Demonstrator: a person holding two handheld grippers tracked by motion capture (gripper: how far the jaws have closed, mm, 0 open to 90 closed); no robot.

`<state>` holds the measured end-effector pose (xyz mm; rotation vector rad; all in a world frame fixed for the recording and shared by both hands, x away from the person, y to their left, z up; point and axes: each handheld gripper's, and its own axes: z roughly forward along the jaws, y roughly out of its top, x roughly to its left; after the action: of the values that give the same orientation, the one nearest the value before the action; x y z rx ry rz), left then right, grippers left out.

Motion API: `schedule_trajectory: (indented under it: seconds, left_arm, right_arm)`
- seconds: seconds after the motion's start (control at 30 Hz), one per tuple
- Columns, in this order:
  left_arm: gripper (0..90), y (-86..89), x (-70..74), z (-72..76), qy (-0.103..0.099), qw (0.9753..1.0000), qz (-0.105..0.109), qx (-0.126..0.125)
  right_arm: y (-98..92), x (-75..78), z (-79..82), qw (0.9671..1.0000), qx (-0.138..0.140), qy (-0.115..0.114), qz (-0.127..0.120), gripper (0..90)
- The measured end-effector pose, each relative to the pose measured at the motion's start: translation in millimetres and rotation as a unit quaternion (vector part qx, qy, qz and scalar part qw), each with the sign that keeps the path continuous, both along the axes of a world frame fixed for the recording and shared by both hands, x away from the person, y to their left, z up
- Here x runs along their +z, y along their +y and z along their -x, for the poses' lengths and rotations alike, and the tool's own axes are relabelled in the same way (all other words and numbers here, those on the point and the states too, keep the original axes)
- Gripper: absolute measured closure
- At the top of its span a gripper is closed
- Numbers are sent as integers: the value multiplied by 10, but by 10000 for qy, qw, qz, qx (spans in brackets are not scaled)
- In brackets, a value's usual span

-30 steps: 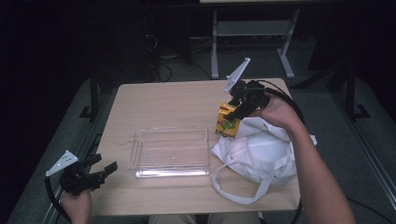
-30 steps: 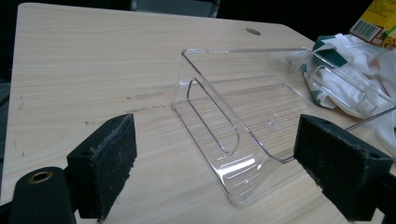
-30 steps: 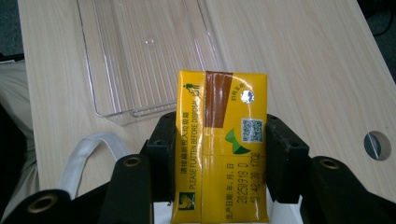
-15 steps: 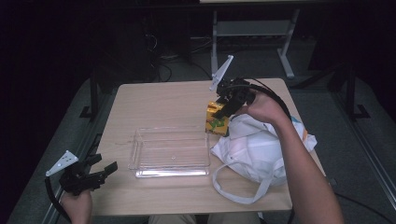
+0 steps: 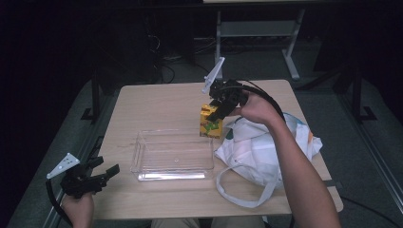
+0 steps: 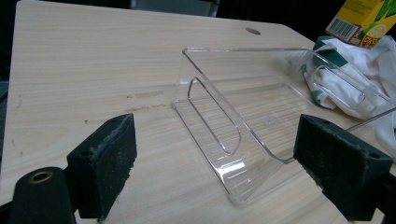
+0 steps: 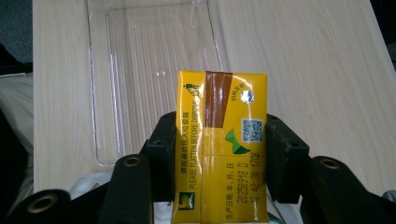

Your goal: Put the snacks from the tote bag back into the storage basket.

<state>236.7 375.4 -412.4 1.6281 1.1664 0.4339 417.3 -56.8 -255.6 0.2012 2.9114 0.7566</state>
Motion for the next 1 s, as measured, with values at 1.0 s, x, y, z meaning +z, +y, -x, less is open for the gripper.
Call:
schedule_trajectory:
  seconds: [1.0]
  left_arm:
    - [127, 12, -1, 7, -3, 10000, 32, 2]
  right_arm:
    - [362, -222, -183, 9997, 157, 143, 123, 525]
